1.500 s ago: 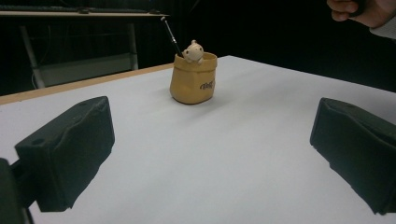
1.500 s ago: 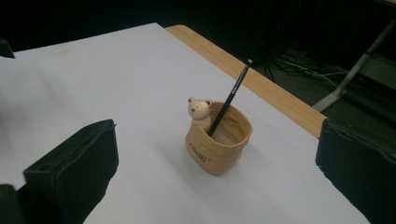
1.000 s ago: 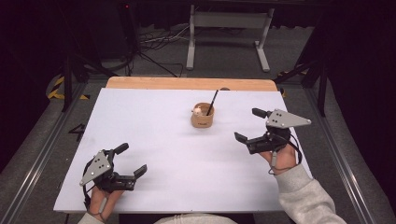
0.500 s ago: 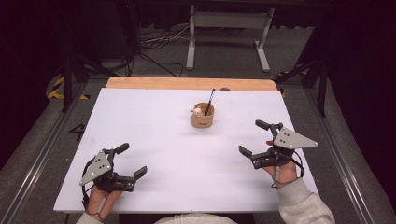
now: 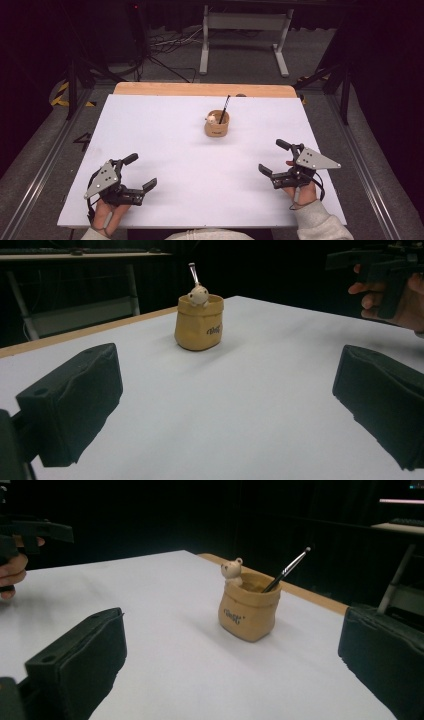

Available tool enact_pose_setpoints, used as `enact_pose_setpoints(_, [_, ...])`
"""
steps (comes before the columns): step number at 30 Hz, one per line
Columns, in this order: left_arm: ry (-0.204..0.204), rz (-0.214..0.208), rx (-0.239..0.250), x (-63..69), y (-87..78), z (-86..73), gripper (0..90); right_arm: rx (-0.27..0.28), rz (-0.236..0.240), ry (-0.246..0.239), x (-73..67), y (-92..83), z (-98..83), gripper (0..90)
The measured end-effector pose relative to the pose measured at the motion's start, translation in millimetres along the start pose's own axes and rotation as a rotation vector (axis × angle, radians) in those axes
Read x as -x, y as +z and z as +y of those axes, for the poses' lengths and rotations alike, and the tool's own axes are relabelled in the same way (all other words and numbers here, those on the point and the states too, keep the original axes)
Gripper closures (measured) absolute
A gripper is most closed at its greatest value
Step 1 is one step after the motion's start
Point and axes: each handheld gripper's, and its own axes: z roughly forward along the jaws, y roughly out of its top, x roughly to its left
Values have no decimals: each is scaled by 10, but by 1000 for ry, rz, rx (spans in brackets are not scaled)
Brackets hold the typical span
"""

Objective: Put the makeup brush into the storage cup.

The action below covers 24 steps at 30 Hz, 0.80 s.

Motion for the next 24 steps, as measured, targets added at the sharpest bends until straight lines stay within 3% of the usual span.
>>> enact_pose_setpoints(9, [-8, -4, -2, -8, 4, -7, 3, -26, -23, 36, -5, -51, -183, 0])
enact_pose_setpoints(16, [-22, -9, -5, -9, 23, -22, 3, -31, -61, 36, -66, -60, -262, 0])
enact_pose_setpoints(24, [-40, -9, -4, -14, 37, -43, 3, -53, -51, 53, -98, -36, -341, 0])
